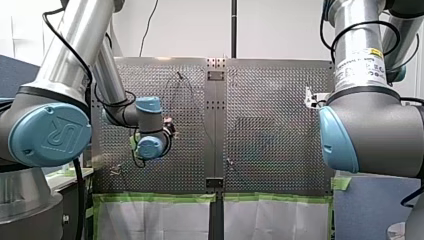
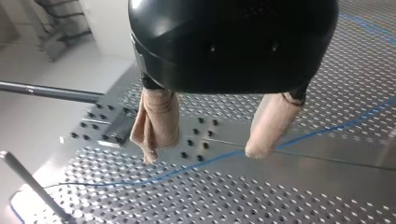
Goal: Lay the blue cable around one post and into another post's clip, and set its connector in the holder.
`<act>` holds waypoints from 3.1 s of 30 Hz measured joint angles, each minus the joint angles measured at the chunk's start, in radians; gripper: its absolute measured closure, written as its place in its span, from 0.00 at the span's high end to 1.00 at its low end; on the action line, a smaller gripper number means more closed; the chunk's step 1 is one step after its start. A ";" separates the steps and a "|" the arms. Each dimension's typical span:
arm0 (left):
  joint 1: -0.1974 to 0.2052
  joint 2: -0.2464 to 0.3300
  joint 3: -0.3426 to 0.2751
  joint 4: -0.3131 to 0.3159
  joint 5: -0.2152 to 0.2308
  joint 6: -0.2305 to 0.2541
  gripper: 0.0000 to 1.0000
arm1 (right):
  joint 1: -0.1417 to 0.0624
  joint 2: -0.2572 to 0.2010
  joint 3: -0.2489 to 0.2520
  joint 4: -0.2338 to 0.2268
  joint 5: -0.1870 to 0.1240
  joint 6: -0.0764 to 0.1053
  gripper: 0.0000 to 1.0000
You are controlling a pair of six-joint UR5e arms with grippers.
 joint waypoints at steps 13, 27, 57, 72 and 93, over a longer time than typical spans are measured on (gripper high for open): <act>0.000 0.000 0.000 -0.088 -0.001 0.001 0.98 | 0.001 0.000 0.000 0.000 0.000 0.000 0.99; 0.003 0.000 -0.001 -0.093 -0.003 -0.002 0.98 | 0.006 0.000 0.000 0.001 -0.010 -0.010 0.99; 0.009 0.000 -0.001 -0.094 -0.011 0.001 0.98 | 0.023 0.000 0.000 0.015 -0.040 -0.026 0.99; 0.019 0.000 -0.001 -0.094 -0.011 -0.002 0.98 | 0.038 0.000 0.000 0.090 -0.028 -0.104 0.99; 0.019 0.000 -0.001 -0.094 -0.011 -0.005 0.98 | 0.067 0.000 0.003 0.212 0.044 -0.228 0.99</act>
